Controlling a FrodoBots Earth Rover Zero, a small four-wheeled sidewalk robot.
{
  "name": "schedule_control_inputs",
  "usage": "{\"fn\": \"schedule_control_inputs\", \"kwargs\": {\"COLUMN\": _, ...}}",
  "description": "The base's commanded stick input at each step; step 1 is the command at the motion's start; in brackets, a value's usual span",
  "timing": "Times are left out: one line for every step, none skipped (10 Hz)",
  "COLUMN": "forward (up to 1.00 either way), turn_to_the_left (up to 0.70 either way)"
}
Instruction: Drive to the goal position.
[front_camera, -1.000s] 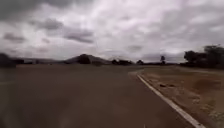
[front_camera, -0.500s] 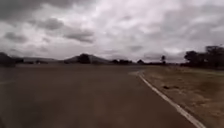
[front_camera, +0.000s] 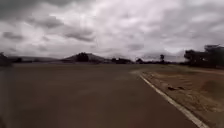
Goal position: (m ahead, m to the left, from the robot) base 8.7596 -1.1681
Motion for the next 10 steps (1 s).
{"fn": "schedule_control_inputs", "kwargs": {"forward": 0.5, "turn_to_the_left": 0.0}}
{"fn": "schedule_control_inputs", "kwargs": {"forward": 0.5, "turn_to_the_left": 0.0}}
{"fn": "schedule_control_inputs", "kwargs": {"forward": 0.5, "turn_to_the_left": 0.0}}
{"fn": "schedule_control_inputs", "kwargs": {"forward": 0.5, "turn_to_the_left": 0.0}}
{"fn": "schedule_control_inputs", "kwargs": {"forward": 0.5, "turn_to_the_left": 0.0}}
{"fn": "schedule_control_inputs", "kwargs": {"forward": 0.5, "turn_to_the_left": 0.0}}
{"fn": "schedule_control_inputs", "kwargs": {"forward": 0.5, "turn_to_the_left": 0.0}}
{"fn": "schedule_control_inputs", "kwargs": {"forward": 0.5, "turn_to_the_left": 0.0}}
{"fn": "schedule_control_inputs", "kwargs": {"forward": 0.5, "turn_to_the_left": 0.0}}
{"fn": "schedule_control_inputs", "kwargs": {"forward": 0.5, "turn_to_the_left": 0.0}}
